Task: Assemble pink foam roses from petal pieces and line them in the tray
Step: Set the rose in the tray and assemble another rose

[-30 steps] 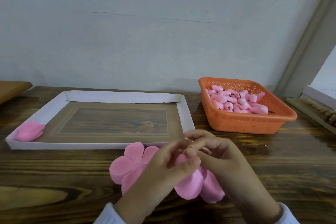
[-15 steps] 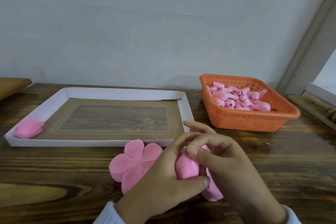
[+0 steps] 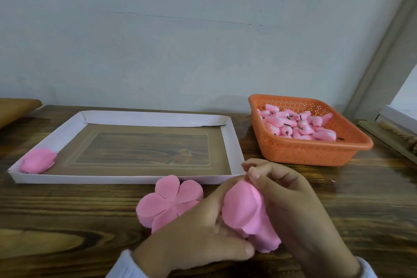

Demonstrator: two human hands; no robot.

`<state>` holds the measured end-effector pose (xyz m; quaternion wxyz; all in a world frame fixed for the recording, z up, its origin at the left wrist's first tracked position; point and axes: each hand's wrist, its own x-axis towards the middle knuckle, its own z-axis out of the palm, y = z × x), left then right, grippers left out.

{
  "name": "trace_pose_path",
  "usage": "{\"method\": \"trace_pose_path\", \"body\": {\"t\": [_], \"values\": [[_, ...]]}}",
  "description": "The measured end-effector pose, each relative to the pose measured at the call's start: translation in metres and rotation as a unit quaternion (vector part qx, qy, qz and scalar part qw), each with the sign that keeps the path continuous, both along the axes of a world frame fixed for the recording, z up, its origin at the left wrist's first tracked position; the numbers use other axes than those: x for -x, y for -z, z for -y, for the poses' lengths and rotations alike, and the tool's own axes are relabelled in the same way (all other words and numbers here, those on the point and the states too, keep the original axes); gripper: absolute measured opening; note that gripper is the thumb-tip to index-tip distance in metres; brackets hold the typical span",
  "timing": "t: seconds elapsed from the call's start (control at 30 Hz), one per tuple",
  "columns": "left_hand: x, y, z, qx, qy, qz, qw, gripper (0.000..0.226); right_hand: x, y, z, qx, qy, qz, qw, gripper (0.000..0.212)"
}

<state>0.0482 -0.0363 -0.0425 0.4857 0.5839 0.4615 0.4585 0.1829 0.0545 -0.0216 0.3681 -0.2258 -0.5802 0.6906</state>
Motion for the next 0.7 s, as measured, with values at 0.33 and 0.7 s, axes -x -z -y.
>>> {"method": "trace_pose_path", "body": {"t": [0.33, 0.7], "values": [[-0.006, 0.0, -0.001, -0.13, -0.093, 0.062, 0.985, 0.068, 0.009, 0.002, 0.015, -0.243, 0.039, 0.116, 0.962, 0.002], [-0.009, 0.004, -0.005, -0.072, -0.101, -0.01, 0.992, 0.055, 0.007, 0.002, 0.011, -0.072, 0.016, 0.03, 0.997, 0.013]]}}
